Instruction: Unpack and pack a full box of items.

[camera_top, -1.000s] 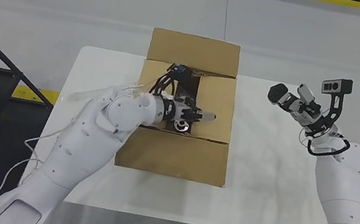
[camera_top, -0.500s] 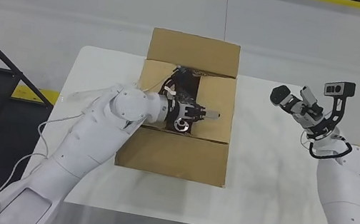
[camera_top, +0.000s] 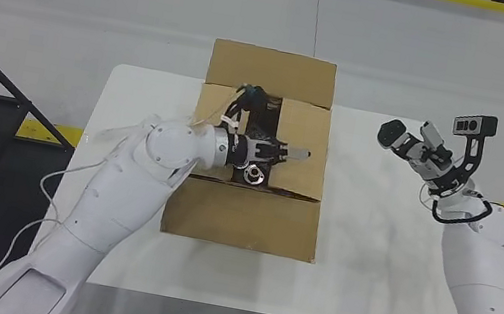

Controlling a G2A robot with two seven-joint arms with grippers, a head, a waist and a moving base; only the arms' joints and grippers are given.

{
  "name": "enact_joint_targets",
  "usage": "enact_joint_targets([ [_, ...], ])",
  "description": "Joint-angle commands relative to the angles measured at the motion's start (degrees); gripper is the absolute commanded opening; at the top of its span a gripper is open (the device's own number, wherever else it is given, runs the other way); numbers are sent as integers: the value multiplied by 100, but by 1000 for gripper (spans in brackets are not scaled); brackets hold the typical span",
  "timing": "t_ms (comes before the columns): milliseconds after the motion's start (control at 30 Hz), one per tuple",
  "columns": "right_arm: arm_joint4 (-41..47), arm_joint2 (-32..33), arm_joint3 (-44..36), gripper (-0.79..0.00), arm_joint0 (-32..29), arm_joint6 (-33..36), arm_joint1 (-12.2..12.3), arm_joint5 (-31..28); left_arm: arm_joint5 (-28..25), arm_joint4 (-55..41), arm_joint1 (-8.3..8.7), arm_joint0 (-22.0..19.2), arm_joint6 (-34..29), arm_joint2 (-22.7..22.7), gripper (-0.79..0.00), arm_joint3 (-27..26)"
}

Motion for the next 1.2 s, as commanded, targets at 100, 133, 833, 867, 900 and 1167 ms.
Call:
enact_joint_targets([
  [100, 96, 60, -7, 0, -14, -42, -4, -54, 6, 25, -2, 17, 263, 8, 0, -320],
  [133, 119, 88, -25, 0, -29, -68, -1, -80, 16, 29, -12, -21, 311, 46, 0, -338],
  [833, 669, 1619, -683, 0, -1212, -439, 337, -452, -348, -272, -835, -1599, 1598, 2026, 0, 1394],
  [867, 676, 1679, -696, 0, -1263, -446, 350, -458, -335, -279, -889, -1665, 1622, 2117, 0, 1522],
  [900, 690, 1735, -709, 0, -1313, -446, 361, -459, -326, -313, -944, -1725, 1633, 2199, 0, 1642],
  [1167, 747, 1926, -688, 0, -1524, -393, 399, -405, -17, -303, -1343, -2126, 1550, 2761, 0, 2353],
])
